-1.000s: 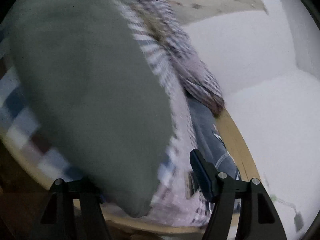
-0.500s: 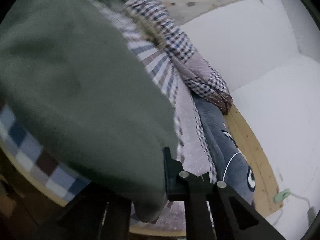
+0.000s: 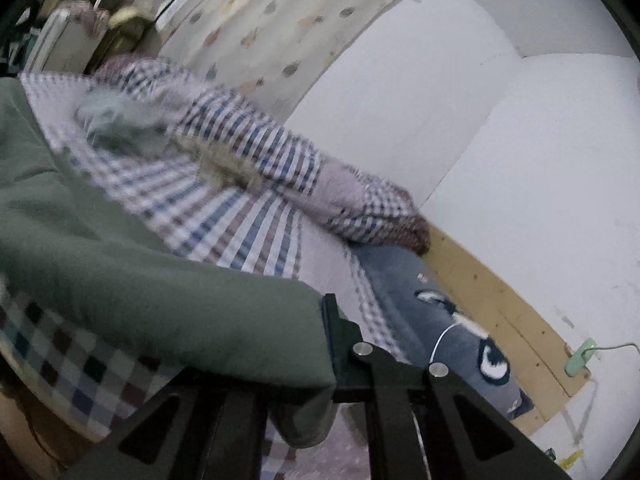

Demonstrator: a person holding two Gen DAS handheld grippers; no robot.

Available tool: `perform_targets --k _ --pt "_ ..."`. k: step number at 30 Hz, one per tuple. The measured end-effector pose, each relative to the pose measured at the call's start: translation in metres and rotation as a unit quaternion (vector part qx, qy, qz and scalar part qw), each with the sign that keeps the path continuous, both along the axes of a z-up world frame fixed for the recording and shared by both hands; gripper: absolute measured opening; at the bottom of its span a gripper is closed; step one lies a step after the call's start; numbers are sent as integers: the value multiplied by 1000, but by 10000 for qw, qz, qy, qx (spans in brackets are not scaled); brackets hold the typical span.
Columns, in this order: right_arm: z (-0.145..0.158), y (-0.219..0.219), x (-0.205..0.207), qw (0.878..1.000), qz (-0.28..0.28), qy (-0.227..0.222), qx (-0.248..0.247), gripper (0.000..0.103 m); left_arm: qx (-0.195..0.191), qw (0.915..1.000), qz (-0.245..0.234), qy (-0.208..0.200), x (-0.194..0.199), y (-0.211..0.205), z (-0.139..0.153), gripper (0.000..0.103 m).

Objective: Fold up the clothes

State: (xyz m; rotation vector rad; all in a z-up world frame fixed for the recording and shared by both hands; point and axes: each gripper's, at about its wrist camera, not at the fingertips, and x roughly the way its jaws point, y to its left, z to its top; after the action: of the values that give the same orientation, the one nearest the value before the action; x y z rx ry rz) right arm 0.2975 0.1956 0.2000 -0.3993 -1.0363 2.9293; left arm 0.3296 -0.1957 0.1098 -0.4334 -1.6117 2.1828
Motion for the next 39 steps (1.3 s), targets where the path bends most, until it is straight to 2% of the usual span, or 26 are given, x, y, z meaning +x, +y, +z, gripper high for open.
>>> perform_targets --k 2,6,9,12,15,18,23,29,31,32,33,35,36,38,39 --pt "23 1 8 9998 75 153 -50 4 3 9997 63 250 8 -1 25 3" --pt "64 0 12 9997 182 158 -103 4 -101 9985 135 520 16 -5 71 4" --pt "93 -1 13 9995 257 148 -135 4 -88 9991 61 407 9 -7 83 4" --pt "99 -5 -3 9996 277 -36 -89 4 -205 9996 112 160 -8 -9 80 4" --pt "89 -8 -37 9988 299 -373 -60 4 -265 9993 161 -205 -36 -11 67 4" --pt "64 -13 -87 9962 371 -792 -18 4 -397 9965 233 -694 -76 -14 49 4" --pt "19 -28 -181 9901 414 -1336 110 4 -794 9862 349 -1412 -161 -23 23 4" --pt "-14 -47 -285 9800 271 -1970 71 5 -1156 9707 516 -2041 -260 -34 -1 4" --pt "-28 -52 -313 9732 253 -2285 29 10 -1223 9613 552 -2405 -285 -41 -15 5" --pt "-37 -53 -328 9690 210 -2463 -22 21 -1177 9569 520 -2602 -297 -45 -26 6" --pt "-46 -54 -342 9647 123 -2629 -70 37 -1105 9548 468 -2719 -307 -48 -35 8" --pt "-61 -54 -368 9592 -114 -2816 -224 60 -980 9526 376 -2856 -321 -53 -52 23" --pt "-64 -50 -376 9574 -207 -2858 -363 65 -951 9536 384 -2829 -324 -56 -54 29" --pt "-65 -37 -387 9527 -372 -2906 -815 67 -919 9605 496 -2579 -321 -62 -49 62" --pt "-64 -30 -392 9495 -463 -2916 -1064 70 -886 9659 586 -2363 -315 -66 -43 69"
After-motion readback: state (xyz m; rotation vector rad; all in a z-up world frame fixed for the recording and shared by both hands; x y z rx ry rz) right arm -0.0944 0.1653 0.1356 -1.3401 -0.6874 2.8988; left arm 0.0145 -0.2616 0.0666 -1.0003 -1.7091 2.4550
